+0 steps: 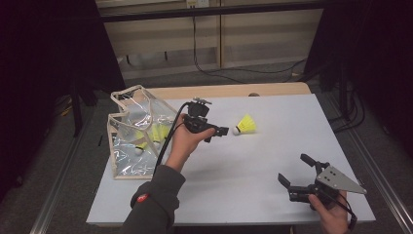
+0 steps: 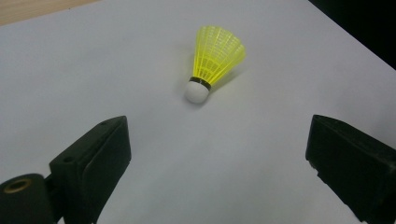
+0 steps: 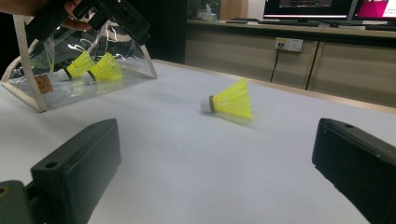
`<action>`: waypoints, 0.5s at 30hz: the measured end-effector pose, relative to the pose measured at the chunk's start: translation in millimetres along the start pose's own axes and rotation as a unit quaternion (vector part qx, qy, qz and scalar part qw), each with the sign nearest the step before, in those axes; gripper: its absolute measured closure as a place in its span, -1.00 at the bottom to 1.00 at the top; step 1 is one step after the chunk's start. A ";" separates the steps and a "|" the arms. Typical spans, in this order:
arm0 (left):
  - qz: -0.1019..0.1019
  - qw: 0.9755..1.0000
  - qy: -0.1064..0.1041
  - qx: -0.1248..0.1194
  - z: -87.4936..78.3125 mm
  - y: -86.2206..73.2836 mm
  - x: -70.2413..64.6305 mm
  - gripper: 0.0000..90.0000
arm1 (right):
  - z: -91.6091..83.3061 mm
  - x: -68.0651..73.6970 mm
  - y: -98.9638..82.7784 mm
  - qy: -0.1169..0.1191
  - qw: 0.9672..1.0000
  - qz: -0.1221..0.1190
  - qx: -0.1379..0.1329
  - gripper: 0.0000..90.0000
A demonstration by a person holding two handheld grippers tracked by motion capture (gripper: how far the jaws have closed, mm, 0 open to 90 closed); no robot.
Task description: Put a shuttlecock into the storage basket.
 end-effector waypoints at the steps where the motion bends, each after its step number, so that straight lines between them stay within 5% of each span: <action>1: -0.001 1.000 -0.001 -0.001 0.6 0.0 -0.4 -0.85 | -0.1 0.1 0.0 0.000 1.000 0.000 0.000 -0.97; 15: 0.001 1.000 -0.007 -0.007 6.8 1.0 -3.0 -0.85 | -2.2 -1.6 -0.8 -0.003 1.000 0.001 0.001 -0.97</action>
Point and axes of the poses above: each handheld gripper's, and its own axes: z roughly forward along the jaws, y roughly out of its top, x roughly to its left, the point moved 8 cm from there along z, roughly forward along the jaws, and after that the axes turned 8 degrees about -z, right-handed, at the moved point
